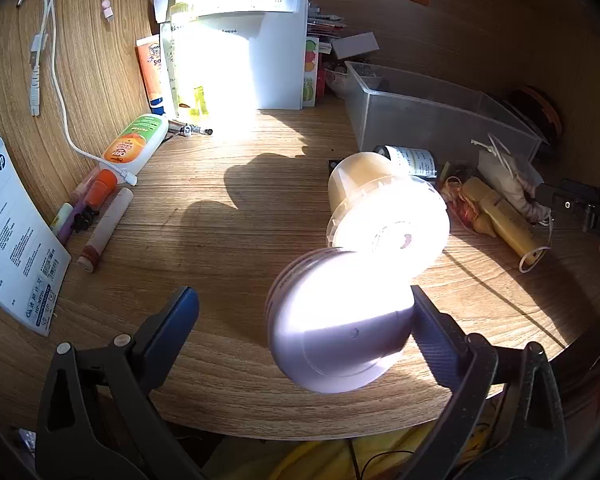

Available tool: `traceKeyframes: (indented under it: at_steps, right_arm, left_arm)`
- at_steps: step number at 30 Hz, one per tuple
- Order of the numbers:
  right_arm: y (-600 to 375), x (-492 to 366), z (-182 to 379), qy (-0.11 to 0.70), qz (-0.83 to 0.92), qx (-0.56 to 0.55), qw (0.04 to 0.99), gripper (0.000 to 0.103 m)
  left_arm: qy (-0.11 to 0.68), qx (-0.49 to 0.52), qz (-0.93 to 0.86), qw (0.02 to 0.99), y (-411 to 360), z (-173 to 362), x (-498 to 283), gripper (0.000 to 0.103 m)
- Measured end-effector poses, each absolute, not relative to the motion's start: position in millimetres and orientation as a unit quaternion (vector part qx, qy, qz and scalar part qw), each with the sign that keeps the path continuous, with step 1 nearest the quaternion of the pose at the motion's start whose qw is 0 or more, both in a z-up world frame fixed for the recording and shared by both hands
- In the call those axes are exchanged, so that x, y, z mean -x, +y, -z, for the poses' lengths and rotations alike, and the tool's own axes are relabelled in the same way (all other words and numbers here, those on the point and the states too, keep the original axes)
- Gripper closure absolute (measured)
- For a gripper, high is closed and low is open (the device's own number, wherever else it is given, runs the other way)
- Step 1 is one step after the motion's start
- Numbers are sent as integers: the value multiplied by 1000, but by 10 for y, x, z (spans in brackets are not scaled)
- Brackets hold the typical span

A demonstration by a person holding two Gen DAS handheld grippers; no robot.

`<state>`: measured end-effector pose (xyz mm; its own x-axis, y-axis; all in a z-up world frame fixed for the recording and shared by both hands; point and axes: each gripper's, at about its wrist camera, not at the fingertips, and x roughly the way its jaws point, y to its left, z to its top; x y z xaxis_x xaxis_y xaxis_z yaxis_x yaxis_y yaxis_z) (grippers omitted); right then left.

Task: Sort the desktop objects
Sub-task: 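Grasp the lavender round container with the left gripper while the right grasps the white pouch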

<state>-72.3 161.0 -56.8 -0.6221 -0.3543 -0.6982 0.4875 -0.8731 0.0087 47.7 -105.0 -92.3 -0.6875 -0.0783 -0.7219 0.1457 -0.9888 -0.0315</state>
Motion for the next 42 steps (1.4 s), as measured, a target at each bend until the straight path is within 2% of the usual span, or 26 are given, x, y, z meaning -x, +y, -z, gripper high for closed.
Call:
traceKeyframes:
  at_steps: [3,8,12,18,22,23,29,42]
  right_arm:
    - [1507,891,650,115,887,-379,236,7]
    - [1386,1106,764,127,868,-404,259,7]
    - [1352,1182,824,124,858,-415,277,11]
    - [1386,1160,821,132,860,-404,282,36]
    - [1490,1173,819,111,864,-399,285,60]
    - [1540,1188,799,96,867,-398,285,70]
    - [1631,1175,754,57,867,-395,299,77]
    - [1832,1084,371,25,879,-353,321,79]
  left_arm:
    - [50,-407,910,57,-1054,995,-445,30]
    - [54,-404,911,56,-1052,1008,-434,32]
    - [60,-399,913,57,-1064,1003,-439,41]
    - [68,-396,914,61,-1064,1000,-408,41]
    - [72,-385,917,70,-1111,945,-435,41]
    - [70,-381,919,74,-1120,921,-443,41]
    - [73,-359,927,77,-1180,759,-479,41]
    - [78,-326,940,66,-1178,440,-471,41]
